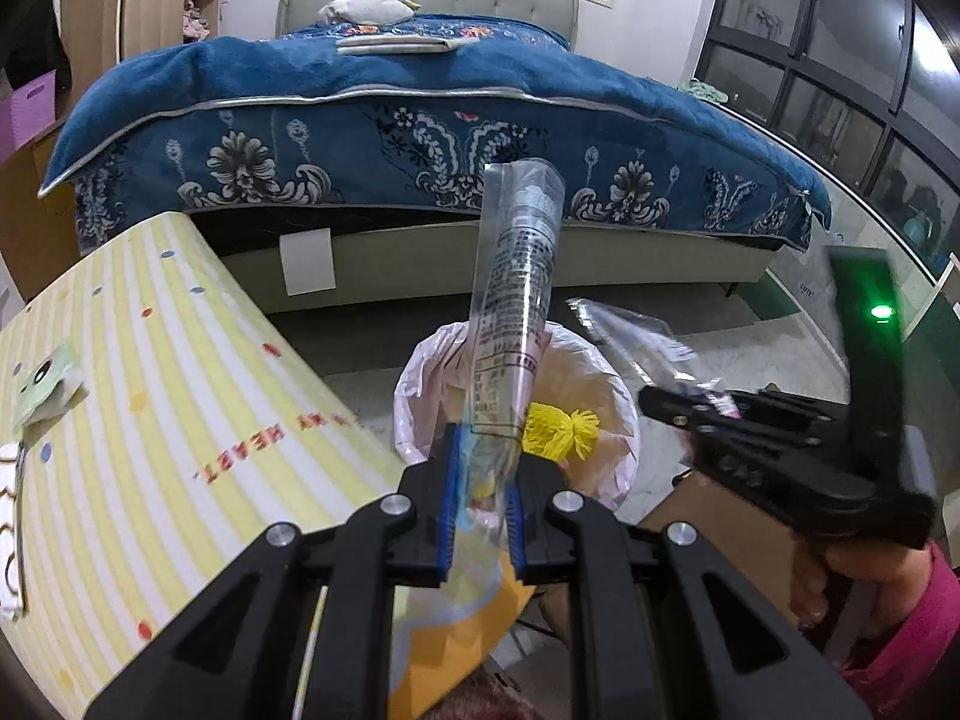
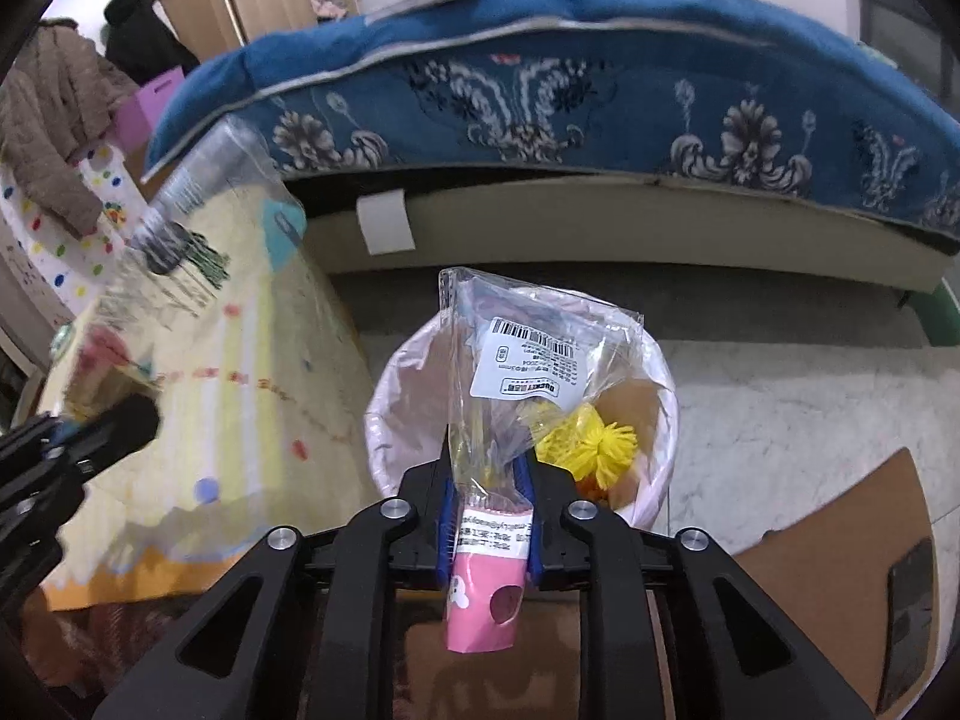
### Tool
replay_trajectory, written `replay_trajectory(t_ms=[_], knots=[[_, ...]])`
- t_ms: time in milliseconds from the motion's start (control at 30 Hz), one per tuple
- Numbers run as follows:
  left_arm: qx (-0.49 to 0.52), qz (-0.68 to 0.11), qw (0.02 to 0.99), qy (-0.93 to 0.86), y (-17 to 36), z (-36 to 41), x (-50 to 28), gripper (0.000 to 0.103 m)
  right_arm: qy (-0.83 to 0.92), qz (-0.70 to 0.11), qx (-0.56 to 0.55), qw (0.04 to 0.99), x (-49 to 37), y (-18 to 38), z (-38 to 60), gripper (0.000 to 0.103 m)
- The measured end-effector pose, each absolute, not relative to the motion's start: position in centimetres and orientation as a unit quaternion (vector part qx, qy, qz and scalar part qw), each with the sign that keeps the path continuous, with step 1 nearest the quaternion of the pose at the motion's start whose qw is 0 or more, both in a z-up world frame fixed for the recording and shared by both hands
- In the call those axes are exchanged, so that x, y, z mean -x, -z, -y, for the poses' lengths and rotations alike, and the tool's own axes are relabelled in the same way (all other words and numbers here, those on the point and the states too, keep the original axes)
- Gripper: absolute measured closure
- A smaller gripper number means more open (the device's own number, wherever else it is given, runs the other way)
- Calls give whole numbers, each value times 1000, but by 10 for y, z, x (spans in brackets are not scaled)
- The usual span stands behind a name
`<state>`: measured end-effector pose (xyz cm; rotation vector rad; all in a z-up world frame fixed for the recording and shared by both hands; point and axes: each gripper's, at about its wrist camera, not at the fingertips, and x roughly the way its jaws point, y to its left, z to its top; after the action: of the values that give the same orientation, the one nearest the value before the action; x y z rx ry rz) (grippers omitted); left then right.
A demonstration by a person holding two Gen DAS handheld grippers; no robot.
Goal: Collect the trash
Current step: 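Carry packet and bag over the pink bin and open both tools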
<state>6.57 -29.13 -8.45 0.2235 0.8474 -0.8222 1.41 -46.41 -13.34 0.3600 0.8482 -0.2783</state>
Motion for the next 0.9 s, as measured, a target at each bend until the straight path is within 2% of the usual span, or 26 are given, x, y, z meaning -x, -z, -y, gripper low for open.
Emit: replay_trajectory(t_ms=[67,133,433,533,900], knots=[[-108,-405,822,386,89,299,-72,92,127,-424,-172,880,-30,147,471,77],[-109,-411,819,385,95,304,-77,92,124,-435,-172,875,-38,159,476,60],[-109,-443,804,380,118,318,-96,92,113,-455,-187,863,-55,186,498,20],[-106,-448,802,381,120,324,-99,92,112,-448,-185,867,-51,184,503,16],[-113,-452,793,392,121,351,-108,88,127,-424,-157,883,-36,158,510,13]])
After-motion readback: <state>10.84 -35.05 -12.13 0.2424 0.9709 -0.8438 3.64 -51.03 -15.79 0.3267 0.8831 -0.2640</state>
